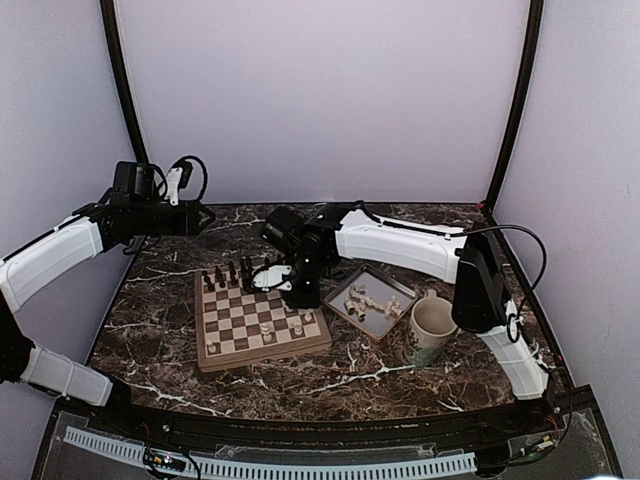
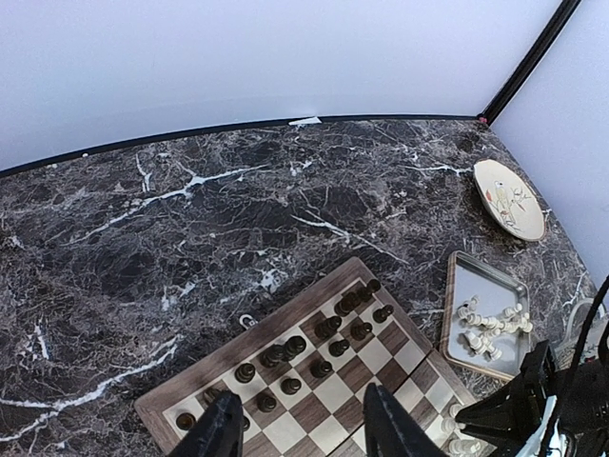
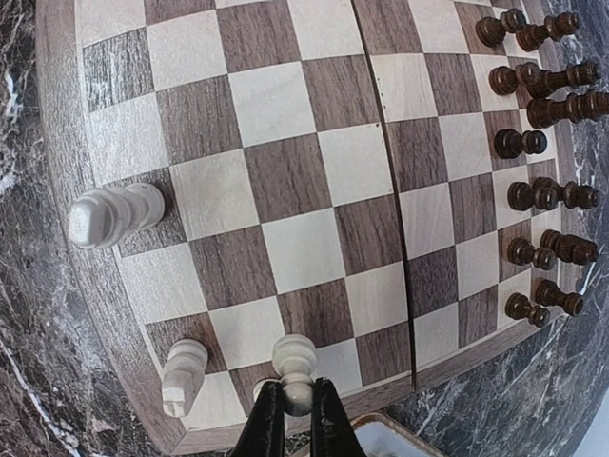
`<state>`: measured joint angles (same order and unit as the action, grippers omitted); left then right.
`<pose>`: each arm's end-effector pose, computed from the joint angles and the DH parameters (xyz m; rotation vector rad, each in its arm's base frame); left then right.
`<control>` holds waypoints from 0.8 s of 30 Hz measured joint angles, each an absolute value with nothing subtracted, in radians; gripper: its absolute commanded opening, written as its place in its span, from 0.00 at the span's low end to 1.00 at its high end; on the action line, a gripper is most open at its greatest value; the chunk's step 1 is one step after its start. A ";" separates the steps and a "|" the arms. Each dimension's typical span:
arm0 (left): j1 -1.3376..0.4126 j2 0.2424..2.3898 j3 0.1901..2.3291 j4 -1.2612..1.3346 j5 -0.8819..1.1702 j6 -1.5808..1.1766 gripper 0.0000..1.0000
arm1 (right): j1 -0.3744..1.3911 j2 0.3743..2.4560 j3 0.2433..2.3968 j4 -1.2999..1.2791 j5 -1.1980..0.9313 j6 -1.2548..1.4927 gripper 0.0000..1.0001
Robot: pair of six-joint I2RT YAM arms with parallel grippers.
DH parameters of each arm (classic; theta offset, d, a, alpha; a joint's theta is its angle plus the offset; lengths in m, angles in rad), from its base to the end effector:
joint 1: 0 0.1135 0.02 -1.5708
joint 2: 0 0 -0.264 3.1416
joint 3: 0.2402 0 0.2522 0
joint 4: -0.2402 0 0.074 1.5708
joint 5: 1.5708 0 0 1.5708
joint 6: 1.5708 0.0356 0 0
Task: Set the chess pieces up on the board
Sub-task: Place the pawn at g2.
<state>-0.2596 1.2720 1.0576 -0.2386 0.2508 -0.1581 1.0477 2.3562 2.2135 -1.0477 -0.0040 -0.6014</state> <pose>0.2799 -0.0835 0.3248 0.2642 2.0300 -0.5163 0.2488 0.4318 0.2230 -2.0337 1.8790 0.1234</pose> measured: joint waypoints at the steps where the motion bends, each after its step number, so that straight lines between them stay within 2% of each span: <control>1: -0.260 1.272 1.058 -0.238 0.252 -0.159 0.45 | 1.048 2.358 2.214 -1.050 -0.005 -0.605 0.04; 24: -0.260 1.272 1.031 -0.234 0.273 -0.169 0.45 | 1.050 2.411 2.218 -1.081 -0.033 -0.628 0.07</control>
<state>-0.2596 1.2720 1.0313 -0.2337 0.2729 -0.1692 1.0500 2.4107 2.2181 -1.0809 -0.0334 -0.6277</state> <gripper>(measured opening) 0.452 0.067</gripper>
